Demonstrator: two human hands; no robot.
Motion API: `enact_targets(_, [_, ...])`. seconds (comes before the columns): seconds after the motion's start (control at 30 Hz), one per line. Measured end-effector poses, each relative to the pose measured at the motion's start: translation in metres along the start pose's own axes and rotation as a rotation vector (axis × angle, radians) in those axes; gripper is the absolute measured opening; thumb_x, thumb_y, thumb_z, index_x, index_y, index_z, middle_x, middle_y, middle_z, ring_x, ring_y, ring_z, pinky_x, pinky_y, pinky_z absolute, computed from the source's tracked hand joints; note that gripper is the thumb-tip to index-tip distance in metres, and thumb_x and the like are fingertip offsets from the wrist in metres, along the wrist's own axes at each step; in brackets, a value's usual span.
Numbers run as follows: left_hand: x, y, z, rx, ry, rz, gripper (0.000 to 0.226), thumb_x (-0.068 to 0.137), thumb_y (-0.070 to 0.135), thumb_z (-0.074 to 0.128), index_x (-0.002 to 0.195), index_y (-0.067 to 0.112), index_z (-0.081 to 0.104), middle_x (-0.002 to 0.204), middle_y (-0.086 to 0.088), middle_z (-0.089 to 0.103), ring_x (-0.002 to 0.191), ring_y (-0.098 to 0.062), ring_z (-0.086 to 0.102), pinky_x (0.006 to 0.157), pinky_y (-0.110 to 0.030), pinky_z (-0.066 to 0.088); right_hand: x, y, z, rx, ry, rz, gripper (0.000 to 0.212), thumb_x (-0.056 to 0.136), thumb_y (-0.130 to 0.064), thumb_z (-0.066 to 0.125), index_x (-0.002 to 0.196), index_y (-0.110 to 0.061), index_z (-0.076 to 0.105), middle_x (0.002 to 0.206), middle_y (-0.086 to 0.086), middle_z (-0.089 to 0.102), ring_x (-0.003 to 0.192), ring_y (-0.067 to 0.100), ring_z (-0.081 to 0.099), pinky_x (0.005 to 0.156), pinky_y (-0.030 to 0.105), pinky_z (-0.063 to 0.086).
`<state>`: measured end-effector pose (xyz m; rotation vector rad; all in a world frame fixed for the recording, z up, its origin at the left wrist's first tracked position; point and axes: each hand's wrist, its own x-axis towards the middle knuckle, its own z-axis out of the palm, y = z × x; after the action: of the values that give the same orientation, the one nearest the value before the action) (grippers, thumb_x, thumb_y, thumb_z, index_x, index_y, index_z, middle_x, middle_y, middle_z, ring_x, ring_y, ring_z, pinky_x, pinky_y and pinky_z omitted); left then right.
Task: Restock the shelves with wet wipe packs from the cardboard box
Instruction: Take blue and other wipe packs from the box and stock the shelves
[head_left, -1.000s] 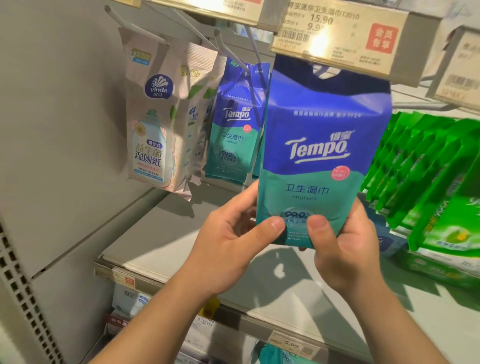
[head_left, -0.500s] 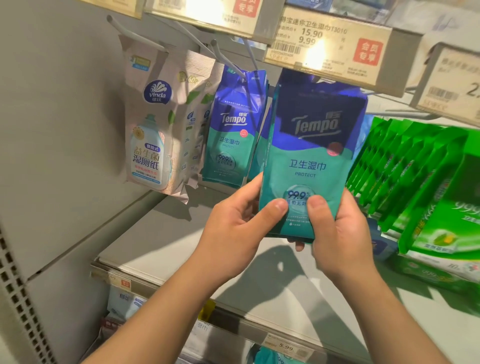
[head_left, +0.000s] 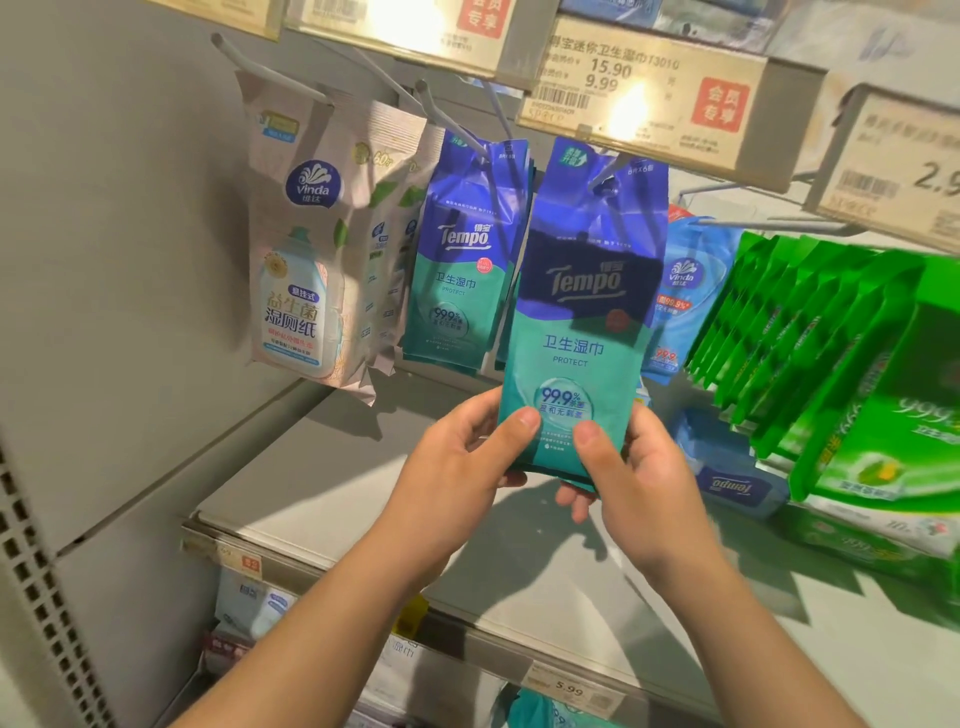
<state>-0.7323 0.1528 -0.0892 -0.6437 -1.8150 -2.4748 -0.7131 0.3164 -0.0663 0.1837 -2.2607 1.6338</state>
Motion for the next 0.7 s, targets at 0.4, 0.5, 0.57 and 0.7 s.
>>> enact_targets(0.4, [0.038, 0.008, -0.001, 0.016, 0.088, -0.074, 0.026, 0.103, 0.031, 0.058, 0.112, 0.014, 0.076, 0.099, 0.001, 0.080, 0.086, -0.009, 0.071, 0.070, -0.021, 0.053, 0.025, 0.009, 0.015, -0.129, 0.041, 0.028, 0.060, 0.084, -0.074, 0.041, 0.104, -0.020, 0.058, 0.069, 0.010, 0.071, 0.056, 0.037, 0.066, 0.059, 0.052, 0.055])
enact_targets(0.5, [0.054, 0.006, -0.002, 0.050, 0.109, -0.136, 0.031, 0.100, 0.039, 0.062, 0.105, 0.012, 0.077, 0.101, -0.006, 0.079, 0.103, -0.024, 0.073, 0.079, -0.032, 0.056, 0.037, 0.010, 0.016, -0.166, 0.050, 0.048, 0.056, 0.097, -0.065, 0.041, 0.104, -0.015, 0.064, 0.062, 0.011, 0.070, 0.052, 0.033, 0.066, 0.058, 0.043, 0.055])
enact_targets(0.57, [0.063, 0.006, -0.004, 0.073, 0.120, -0.168, 0.034, 0.097, 0.043, 0.064, 0.101, 0.012, 0.077, 0.101, -0.008, 0.079, 0.105, -0.025, 0.072, 0.077, -0.031, 0.054, 0.045, 0.012, 0.017, -0.190, 0.067, 0.085, 0.052, 0.105, -0.055, 0.040, 0.104, -0.008, 0.064, 0.059, 0.012, 0.069, 0.048, 0.026, 0.063, 0.057, 0.036, 0.052])
enact_targets(0.7, [0.072, 0.003, -0.008, 0.148, 0.071, -0.219, 0.032, 0.100, 0.046, 0.058, 0.106, 0.020, 0.077, 0.102, -0.001, 0.079, 0.095, -0.014, 0.071, 0.077, -0.030, 0.054, 0.052, 0.019, 0.022, -0.187, 0.100, 0.099, 0.037, 0.101, -0.055, 0.045, 0.104, -0.019, 0.054, 0.067, 0.010, 0.072, 0.054, 0.033, 0.068, 0.062, 0.051, 0.059])
